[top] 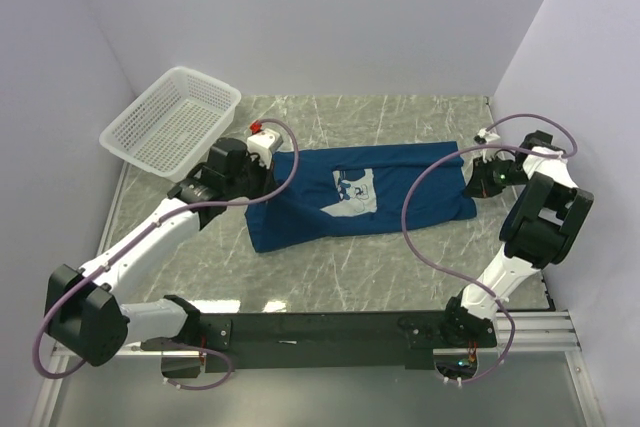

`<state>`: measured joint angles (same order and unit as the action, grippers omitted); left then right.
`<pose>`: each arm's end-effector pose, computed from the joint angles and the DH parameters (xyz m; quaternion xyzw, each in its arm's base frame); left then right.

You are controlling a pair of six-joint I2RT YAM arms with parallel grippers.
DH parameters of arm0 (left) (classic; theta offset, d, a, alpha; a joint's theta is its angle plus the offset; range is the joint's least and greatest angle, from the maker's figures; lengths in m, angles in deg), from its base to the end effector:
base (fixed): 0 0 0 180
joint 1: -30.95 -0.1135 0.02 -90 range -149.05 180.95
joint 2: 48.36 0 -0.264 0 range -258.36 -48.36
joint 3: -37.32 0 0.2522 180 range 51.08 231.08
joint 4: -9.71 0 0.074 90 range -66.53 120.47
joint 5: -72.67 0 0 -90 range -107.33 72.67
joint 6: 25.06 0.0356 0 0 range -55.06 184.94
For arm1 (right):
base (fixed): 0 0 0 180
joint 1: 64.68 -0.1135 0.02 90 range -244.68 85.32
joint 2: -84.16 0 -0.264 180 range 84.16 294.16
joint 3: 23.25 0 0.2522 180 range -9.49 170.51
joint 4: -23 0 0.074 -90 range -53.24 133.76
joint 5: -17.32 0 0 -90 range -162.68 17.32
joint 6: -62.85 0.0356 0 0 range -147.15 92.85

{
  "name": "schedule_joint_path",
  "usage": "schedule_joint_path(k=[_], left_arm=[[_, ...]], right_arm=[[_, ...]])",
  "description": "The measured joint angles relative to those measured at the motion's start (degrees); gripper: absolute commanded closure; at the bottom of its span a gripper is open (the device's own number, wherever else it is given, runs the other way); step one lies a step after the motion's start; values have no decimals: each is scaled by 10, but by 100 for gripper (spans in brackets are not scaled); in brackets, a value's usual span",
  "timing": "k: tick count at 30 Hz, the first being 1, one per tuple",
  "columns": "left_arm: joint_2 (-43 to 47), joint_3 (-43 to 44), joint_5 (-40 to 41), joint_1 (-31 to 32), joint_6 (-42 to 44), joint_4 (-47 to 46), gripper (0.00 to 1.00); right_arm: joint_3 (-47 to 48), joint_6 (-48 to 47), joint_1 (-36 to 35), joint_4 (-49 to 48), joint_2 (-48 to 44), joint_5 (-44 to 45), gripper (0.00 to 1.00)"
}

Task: Fold and stack the t-shirts
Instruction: Fold the tshirt

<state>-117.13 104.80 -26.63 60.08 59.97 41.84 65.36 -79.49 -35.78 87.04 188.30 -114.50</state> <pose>0.2310 -0.1353 0.2938 0.2212 0.8502 -0.2068 0.4307 0.3141 -0.1463 0.2031 -0.2207 0.9043 0.2145 0.2958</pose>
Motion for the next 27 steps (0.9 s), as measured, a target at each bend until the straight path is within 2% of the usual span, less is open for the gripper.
schedule_joint_path(k=[27], left_arm=[[-82, 75, -13, -49, 61, -9, 99]], right_arm=[[9, 48, 9, -47, 16, 20, 100]])
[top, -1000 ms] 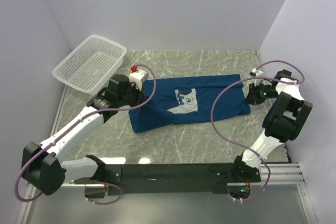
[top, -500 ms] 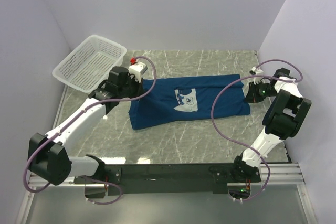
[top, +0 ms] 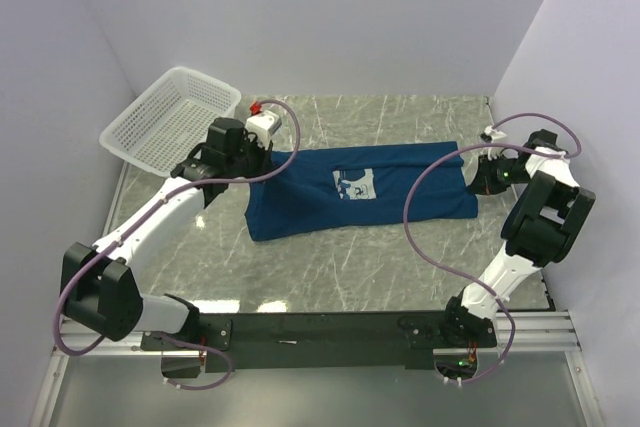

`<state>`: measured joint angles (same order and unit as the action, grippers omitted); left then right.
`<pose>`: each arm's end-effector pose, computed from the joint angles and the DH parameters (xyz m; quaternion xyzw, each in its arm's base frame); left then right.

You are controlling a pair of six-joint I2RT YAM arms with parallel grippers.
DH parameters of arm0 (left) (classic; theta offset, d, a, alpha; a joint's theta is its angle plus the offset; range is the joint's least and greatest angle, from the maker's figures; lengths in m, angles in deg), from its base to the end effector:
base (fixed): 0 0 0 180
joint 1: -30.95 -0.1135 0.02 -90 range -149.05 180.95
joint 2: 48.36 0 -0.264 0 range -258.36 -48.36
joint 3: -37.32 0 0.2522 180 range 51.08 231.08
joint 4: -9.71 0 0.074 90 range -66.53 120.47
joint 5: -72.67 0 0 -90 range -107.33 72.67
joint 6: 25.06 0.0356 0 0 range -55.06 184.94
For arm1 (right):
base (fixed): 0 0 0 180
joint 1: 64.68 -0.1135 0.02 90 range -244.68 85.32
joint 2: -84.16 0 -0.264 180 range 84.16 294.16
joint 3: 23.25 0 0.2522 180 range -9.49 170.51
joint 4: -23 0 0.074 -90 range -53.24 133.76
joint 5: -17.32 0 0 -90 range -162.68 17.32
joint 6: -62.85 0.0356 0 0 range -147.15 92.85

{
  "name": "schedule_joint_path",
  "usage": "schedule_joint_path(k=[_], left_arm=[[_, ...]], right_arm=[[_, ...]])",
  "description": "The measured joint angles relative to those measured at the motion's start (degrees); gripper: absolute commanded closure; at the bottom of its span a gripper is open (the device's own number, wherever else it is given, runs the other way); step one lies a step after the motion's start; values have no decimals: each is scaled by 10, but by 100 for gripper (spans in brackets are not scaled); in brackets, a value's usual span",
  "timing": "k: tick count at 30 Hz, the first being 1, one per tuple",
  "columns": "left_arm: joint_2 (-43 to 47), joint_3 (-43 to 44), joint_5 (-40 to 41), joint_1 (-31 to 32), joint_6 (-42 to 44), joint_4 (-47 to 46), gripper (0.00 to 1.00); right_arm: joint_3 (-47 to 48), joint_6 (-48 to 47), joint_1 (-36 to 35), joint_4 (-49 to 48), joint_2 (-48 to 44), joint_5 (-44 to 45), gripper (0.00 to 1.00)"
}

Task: Fold and stack the t-shirts
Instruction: Fold the tshirt

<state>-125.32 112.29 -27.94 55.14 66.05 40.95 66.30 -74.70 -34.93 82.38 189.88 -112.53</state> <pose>0.2743 -0.1304 0.3022 0.2347 0.8451 -0.1744 0.4475 0.3230 -0.1584 0.1993 -0.1866 0.9148 0.1902 0.3035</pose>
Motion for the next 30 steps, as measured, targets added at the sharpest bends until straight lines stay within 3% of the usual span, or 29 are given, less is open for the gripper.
schedule_joint_path(k=[30], left_arm=[[-98, 108, -21, -20, 15, 11, 99]], right_arm=[[31, 61, -26, -43, 47, 6, 100]])
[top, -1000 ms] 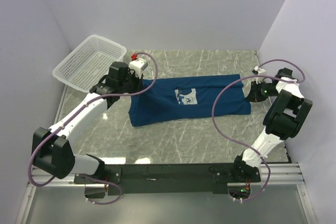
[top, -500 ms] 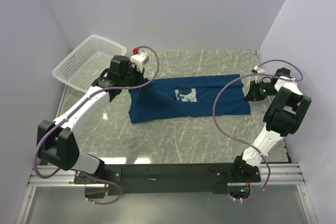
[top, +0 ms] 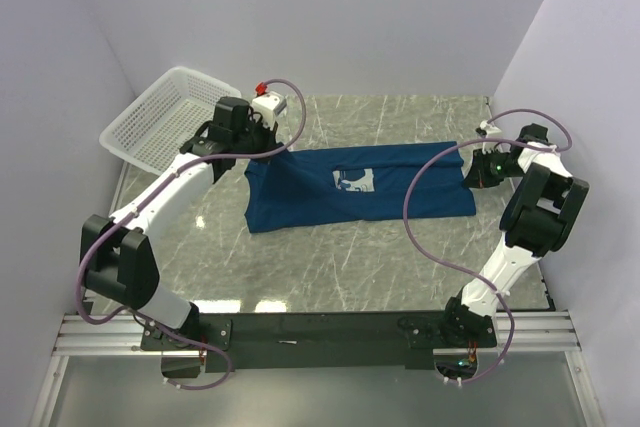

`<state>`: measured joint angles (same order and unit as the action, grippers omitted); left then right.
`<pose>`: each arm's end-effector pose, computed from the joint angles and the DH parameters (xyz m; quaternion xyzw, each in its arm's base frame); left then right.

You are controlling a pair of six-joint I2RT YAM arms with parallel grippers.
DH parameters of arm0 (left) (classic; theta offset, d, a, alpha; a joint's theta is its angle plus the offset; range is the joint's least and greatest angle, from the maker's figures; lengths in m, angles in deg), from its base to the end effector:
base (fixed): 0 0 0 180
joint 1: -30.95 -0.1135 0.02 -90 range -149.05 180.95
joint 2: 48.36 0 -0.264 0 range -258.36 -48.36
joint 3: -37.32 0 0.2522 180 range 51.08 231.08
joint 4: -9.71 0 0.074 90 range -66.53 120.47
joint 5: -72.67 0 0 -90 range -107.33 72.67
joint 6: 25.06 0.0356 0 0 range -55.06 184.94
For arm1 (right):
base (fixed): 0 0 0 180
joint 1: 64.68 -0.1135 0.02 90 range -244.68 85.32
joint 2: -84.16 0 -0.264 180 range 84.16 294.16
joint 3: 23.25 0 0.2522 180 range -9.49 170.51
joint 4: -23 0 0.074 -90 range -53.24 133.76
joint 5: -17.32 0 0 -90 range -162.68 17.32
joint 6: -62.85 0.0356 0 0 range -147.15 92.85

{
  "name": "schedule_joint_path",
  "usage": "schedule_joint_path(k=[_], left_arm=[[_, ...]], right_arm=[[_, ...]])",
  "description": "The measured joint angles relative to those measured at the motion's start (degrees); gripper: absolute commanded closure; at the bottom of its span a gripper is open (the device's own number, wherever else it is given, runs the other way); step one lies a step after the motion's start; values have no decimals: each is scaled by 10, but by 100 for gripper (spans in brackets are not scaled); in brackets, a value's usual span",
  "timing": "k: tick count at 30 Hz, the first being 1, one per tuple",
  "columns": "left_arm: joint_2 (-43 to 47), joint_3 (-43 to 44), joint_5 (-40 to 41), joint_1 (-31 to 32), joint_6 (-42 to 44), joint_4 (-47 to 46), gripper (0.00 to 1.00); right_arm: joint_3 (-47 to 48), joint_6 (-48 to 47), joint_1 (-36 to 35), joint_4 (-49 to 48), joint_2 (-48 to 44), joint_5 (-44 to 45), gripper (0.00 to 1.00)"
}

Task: Fold and stack the t-shirts
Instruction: Fold the tshirt

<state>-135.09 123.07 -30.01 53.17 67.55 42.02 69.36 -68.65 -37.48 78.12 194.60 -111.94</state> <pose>0.3192 -0.1388 0.3131 0.2393 0.8429 -0.1761 0.4486 0.3501 -0.1546 0.1866 -0.1654 0.9180 0.1955 0.3027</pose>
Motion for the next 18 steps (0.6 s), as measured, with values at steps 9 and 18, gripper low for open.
schedule_joint_path(k=[9, 18], left_arm=[[-4, 16, -2, -1, 3, 0, 99], [-33, 42, -6, -2, 9, 3, 99]], right_arm=[[0, 13, 0, -11, 7, 11, 100], [0, 21, 0, -20, 23, 19, 100]])
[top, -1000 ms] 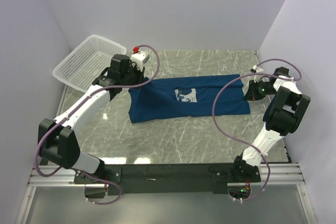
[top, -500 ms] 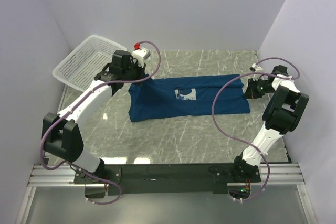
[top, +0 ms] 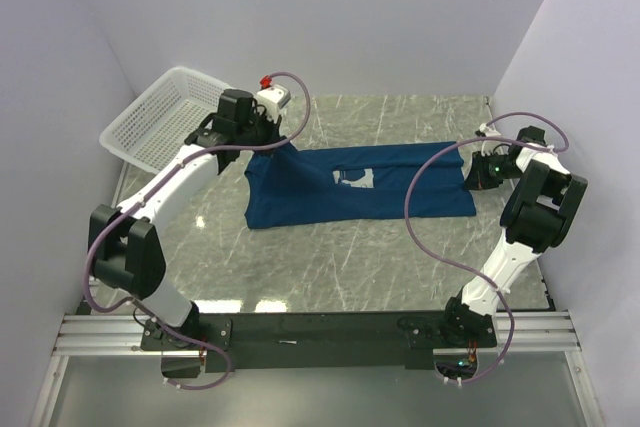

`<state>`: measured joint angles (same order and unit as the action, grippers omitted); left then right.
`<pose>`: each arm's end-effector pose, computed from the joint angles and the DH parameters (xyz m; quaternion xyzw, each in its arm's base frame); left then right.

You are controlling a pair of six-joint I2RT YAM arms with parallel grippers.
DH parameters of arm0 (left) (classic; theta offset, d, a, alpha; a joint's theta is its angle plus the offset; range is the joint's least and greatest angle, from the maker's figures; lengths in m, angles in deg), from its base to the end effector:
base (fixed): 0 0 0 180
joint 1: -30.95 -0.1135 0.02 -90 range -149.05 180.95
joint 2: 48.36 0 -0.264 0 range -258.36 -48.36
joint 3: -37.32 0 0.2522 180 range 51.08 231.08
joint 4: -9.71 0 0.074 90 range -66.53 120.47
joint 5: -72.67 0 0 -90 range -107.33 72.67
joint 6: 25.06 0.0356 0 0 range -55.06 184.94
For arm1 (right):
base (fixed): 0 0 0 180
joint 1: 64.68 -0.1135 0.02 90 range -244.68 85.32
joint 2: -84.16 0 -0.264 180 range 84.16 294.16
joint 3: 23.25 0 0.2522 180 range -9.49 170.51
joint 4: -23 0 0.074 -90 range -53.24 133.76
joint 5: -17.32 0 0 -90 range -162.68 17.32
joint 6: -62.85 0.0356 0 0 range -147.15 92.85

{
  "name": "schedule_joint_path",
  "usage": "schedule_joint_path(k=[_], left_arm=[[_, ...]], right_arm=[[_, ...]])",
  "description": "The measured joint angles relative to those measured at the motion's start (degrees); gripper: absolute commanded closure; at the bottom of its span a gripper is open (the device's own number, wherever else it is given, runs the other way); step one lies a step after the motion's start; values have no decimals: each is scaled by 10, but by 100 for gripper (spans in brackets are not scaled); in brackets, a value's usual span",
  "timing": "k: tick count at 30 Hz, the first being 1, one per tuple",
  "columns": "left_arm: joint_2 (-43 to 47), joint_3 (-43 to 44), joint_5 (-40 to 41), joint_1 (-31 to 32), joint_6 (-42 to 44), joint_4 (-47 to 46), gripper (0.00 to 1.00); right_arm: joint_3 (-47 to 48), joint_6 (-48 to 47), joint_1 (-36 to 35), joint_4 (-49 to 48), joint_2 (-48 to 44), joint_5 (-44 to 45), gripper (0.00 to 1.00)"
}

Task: Fold and stack the t-shirts
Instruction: Fold the tshirt

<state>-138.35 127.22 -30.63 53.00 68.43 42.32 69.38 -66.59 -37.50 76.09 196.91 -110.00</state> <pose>0.3339 -0.1441 0.3184 0.2468 0.8378 -0.1771 0.4536 0.3554 -0.1582 0.1723 -0.1465 0.9269 0.1886 0.2894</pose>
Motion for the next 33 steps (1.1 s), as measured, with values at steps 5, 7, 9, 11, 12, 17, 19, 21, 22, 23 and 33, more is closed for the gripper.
schedule_joint_path(k=[5, 7, 9, 11, 12, 17, 19, 21, 22, 23, 33], left_arm=[[-19, 11, 0, 0, 3, 5, 99], [-22, 11, 0, 0, 3, 8, 99], [-25, 12, 0, 0, 4, 9, 99], [-27, 12, 0, 0, 4, 10, 99], [-28, 12, 0, 0, 4, 12, 99], [-37, 28, 0, 0, 4, 16, 99], [-43, 36, -2, 0, 4, 18, 99], [-49, 43, -4, 0, 4, 18, 99], [-52, 47, -4, 0, 4, 19, 99], [-55, 51, -4, 0, 4, 20, 99], [-93, 96, -11, 0, 4, 27, 99]], right_arm=[[0, 4, 0, -3, 2, 3, 100], [0, 6, 0, -5, 2, 3, 100], [0, 7, 0, -7, 2, 3, 100], [0, 7, 0, -8, 2, 3, 100], [0, 7, 0, -8, 2, 4, 100], [1, 9, 0, -8, 7, 5, 100], [1, 9, 0, -9, 9, 7, 100], [1, 10, 0, -10, 10, 9, 100], [1, 10, 0, -12, 10, 9, 100], [1, 11, 0, -13, 10, 9, 100], [1, 11, 0, -18, 10, 12, 100]])
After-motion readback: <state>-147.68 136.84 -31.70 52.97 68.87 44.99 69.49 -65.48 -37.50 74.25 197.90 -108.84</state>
